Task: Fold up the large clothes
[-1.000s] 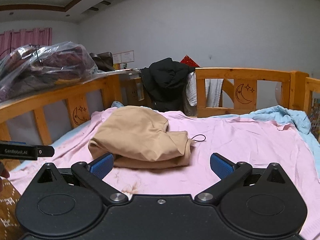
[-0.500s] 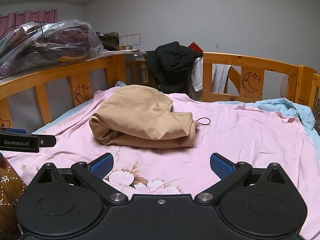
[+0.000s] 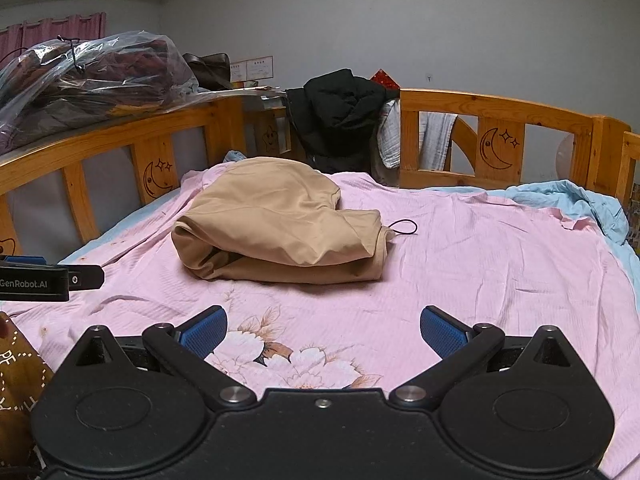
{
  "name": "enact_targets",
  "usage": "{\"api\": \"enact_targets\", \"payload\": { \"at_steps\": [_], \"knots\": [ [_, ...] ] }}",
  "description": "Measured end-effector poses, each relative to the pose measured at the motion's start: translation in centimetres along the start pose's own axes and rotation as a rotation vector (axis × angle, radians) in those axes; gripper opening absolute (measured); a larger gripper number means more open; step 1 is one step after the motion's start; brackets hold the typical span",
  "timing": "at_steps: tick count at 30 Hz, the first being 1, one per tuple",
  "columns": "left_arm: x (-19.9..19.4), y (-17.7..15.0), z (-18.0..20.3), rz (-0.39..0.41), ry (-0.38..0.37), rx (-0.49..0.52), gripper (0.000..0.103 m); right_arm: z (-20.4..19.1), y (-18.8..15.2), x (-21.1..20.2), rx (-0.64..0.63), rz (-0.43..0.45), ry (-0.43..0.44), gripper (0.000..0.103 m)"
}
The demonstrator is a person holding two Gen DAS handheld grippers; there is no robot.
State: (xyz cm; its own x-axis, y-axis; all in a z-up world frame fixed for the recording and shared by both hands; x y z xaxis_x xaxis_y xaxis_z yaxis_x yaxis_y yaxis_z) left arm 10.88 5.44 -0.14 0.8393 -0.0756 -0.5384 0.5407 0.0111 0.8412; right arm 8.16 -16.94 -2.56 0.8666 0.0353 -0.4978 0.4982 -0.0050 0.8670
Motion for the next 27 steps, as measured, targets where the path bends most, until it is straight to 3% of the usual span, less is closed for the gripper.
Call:
{"api": "enact_targets", "payload": {
  "at_steps": [27],
  "knots": [
    [-0.05, 0.12, 0.05, 0.002, 0.000, 0.008, 0.102, 0.04, -0.03, 0.02, 0.000, -0.001, 0.001, 0.102]
  ]
}}
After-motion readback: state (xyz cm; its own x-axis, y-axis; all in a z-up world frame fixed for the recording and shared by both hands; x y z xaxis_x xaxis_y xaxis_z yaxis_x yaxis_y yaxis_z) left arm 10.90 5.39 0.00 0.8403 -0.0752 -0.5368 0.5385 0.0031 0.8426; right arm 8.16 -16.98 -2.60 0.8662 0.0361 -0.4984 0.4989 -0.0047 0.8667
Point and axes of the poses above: each gripper's, at about its wrist camera, not at the fingertips, and x roughly the way its jaws point, z to its right, y to its top, the point moved 6 cm from there along x, roughly the way its jaws point, and after that the axes turned 8 degrees about -y, right-handed, at the moved point
